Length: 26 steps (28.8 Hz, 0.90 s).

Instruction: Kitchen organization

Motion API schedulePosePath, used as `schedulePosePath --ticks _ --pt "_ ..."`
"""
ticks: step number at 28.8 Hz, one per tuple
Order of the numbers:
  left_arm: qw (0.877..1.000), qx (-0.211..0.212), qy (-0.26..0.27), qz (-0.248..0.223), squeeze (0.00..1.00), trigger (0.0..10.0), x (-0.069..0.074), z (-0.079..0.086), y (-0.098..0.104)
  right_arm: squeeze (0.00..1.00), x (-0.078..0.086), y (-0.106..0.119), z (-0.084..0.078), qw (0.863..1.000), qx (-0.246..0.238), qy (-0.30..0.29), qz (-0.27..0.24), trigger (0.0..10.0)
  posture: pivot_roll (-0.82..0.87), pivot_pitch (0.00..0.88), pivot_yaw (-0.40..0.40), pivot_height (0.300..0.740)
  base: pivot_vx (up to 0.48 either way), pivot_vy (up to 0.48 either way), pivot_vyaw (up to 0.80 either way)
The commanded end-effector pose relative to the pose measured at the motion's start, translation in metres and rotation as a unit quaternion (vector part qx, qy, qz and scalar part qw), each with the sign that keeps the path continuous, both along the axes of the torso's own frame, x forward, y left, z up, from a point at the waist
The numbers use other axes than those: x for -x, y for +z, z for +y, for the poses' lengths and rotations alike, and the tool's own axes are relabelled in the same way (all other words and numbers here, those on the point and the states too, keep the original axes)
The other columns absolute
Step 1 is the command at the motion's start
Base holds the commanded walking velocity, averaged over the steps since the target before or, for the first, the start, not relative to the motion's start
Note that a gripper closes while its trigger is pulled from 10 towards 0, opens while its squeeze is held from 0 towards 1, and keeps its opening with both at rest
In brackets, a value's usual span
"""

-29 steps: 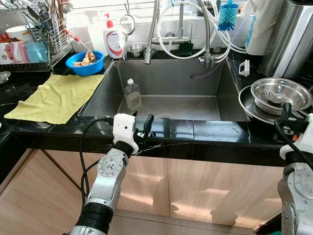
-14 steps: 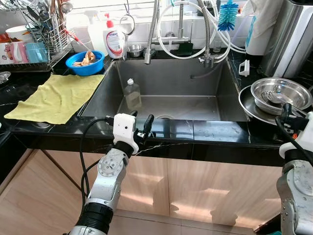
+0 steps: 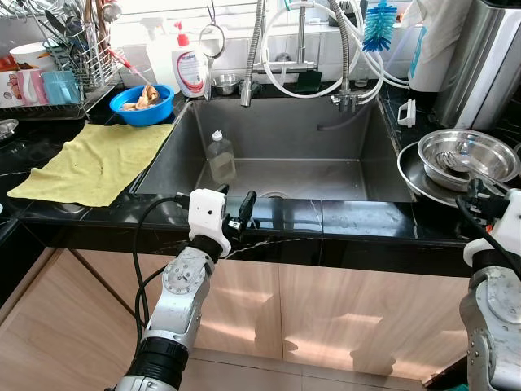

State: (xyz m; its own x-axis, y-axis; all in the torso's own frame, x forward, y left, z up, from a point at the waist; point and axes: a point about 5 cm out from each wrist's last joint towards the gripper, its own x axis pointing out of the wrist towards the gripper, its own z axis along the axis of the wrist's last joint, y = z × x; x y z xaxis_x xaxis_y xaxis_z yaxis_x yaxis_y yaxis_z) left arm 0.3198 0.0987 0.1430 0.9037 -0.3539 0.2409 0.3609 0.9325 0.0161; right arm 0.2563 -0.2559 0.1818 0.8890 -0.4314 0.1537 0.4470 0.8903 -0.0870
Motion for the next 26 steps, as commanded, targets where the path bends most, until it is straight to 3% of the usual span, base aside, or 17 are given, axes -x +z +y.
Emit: schedulePosePath --ticks 1,4,5,6,8,26 --pt "1.0 -0.007 -0.003 0.0 0.0 10.0 0.0002 -0.0001 0.0013 0.0 -0.0042 0.001 0.0033 1.0 -0.003 0.008 0.001 10.0 -0.16 0.0 0.095 0.74 0.0 0.0 0.0" --pt "1.0 -0.005 -0.004 -0.001 0.0 10.0 0.0004 -0.0014 0.0016 0.0 -0.0056 0.0012 0.0045 1.0 -0.004 0.01 0.0 10.0 -0.16 0.0 0.094 0.74 0.0 0.0 0.0" --pt "1.0 -0.005 -0.005 -0.001 0.0 10.0 0.0004 -0.0017 0.0017 0.0 -0.006 0.0015 0.0047 1.0 -0.005 0.011 -0.001 9.4 -0.16 0.0 0.094 0.74 0.0 0.0 0.0" --pt "1.0 -0.005 -0.006 -0.002 0.0 10.0 0.0007 -0.0019 0.0017 0.0 -0.0063 0.0018 0.0051 1.0 -0.005 0.013 -0.003 4.0 -0.16 0.0 0.094 0.74 0.0 0.0 0.0" --pt "1.0 -0.005 -0.006 -0.002 0.0 10.0 0.0007 -0.0018 0.0014 0.0 -0.0073 0.0026 0.0059 1.0 -0.005 0.016 -0.004 0.0 -0.16 0.0 0.094 0.74 0.0 0.0 0.0" --pt "1.0 -0.006 -0.002 -0.001 0.0 10.0 0.0008 0.0002 0.0014 0.0 -0.0096 0.0041 0.0073 1.0 -0.007 0.019 -0.005 0.0 -0.16 0.0 0.091 0.74 0.0 0.0 0.0"
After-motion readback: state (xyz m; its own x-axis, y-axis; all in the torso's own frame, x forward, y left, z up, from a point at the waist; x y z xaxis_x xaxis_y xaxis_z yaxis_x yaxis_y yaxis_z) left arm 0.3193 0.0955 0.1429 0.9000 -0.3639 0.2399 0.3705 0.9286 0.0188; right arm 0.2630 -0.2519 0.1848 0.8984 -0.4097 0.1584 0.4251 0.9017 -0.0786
